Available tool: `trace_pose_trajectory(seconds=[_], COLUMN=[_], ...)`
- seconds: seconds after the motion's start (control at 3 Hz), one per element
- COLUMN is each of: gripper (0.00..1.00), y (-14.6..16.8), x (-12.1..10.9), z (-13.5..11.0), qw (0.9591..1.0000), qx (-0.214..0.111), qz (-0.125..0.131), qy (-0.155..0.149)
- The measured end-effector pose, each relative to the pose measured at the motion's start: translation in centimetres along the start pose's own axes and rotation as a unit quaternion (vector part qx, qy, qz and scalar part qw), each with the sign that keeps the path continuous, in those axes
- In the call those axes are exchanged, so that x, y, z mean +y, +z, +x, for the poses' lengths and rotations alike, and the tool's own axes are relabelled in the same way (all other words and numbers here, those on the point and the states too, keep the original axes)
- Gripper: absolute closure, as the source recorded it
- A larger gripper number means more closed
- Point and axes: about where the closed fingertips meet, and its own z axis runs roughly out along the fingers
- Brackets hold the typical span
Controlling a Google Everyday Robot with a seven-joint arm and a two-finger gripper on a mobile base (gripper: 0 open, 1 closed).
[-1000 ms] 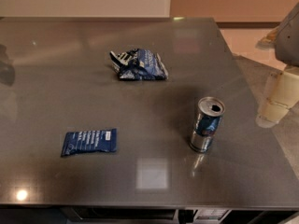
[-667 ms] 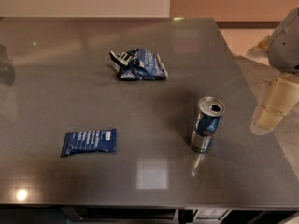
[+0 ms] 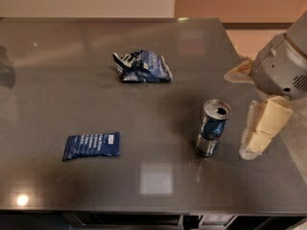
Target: Move redbull can near rxbar blueberry
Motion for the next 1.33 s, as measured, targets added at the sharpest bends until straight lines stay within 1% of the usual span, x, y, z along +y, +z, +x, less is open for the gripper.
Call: trace_pose_trajectory(seconds=[0.33, 0.67, 1.0, 1.33], gripper=[0.0, 0.0, 0.17, 0.41], y=[1.5, 2.8, 3.4, 3.8], x=[0.6, 0.8, 0.7, 0.2], z=[-0.8, -1.2, -1.2, -1.2], qw=[0.9997, 0.9993, 0.999, 0.9988], qx=[-0.022, -0.033, -0.038, -0.041], qz=[-0.005, -0.005, -0.002, -0.002], qy=[-0.013, -0.019, -0.022, -0.027])
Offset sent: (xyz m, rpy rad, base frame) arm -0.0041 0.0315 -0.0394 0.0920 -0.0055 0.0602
